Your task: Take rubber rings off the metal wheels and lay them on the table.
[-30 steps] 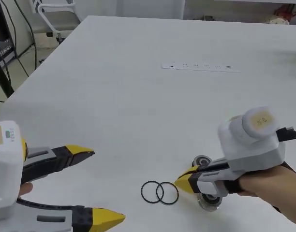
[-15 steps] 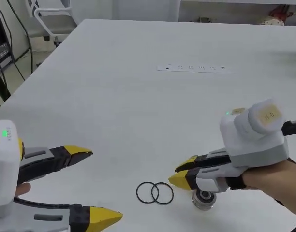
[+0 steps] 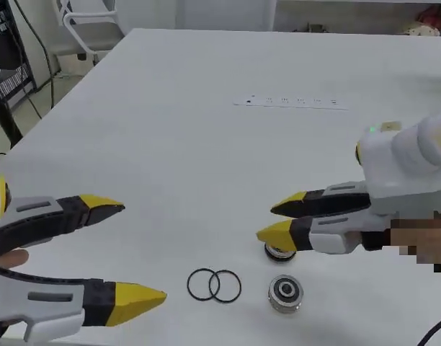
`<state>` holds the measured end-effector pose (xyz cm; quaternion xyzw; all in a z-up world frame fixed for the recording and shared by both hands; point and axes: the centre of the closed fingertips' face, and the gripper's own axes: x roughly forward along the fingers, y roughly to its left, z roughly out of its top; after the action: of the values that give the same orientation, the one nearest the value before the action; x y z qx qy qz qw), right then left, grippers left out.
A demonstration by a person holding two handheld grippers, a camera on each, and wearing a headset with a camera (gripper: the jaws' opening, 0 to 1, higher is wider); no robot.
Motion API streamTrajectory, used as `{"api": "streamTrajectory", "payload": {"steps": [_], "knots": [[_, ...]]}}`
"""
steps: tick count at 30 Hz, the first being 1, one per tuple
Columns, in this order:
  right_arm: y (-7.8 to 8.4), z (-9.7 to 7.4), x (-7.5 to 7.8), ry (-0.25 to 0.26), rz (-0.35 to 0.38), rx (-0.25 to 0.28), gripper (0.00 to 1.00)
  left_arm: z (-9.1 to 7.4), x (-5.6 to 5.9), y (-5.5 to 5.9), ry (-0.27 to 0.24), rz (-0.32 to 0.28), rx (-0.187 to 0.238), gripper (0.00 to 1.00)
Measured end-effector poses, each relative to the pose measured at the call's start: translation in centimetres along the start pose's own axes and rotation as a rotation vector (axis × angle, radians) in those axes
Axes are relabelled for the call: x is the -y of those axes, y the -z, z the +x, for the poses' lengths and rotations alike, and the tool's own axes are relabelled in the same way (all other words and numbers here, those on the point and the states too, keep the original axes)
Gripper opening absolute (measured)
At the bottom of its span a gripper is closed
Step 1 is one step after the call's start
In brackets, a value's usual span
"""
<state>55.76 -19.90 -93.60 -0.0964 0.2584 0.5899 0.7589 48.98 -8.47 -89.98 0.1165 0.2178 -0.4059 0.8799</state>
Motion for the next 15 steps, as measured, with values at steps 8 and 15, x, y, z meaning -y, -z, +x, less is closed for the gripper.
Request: {"api": "streamTrajectory", "payload": {"steps": [8, 15], "knots": [[2.2, -2.0, 1.9, 0.033, 0.037, 0.001, 0.29, 2.4, -0.3, -2.8, 0.012, 0.047, 0.012, 0.71], [4.4, -1.6, 3.6, 0.079, 0.074, -0.018, 0.27, 5.9, 0.6, -5.9, 0.067, 0.131, 0.035, 0.68]]}}
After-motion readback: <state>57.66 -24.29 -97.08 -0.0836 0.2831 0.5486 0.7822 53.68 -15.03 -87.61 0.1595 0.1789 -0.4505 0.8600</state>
